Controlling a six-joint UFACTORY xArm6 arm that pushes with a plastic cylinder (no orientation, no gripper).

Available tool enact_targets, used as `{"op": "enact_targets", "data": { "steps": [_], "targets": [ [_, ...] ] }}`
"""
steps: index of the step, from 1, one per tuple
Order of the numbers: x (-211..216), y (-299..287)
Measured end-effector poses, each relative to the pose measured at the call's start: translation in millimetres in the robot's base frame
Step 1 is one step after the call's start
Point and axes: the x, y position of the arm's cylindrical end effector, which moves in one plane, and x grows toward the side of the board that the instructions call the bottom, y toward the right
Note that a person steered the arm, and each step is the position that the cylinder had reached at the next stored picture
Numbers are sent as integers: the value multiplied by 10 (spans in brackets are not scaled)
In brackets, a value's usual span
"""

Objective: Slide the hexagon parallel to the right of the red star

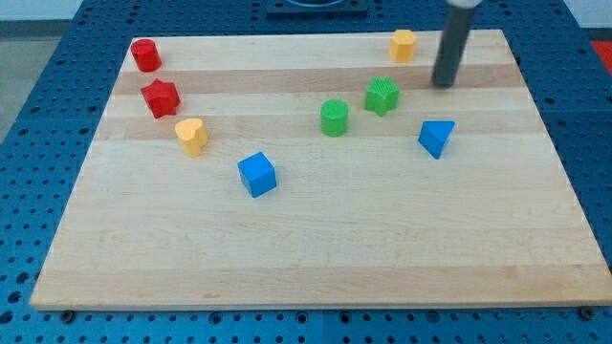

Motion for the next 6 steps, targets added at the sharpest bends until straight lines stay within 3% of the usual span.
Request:
{"op": "enact_targets", "data": {
  "steps": [1, 3, 4, 5, 6],
  "targets": [
    [-470, -330],
    [-425, -1509],
    [-631, -1412],
    [-551, -2073],
    [421, -2435]
  ]
}}
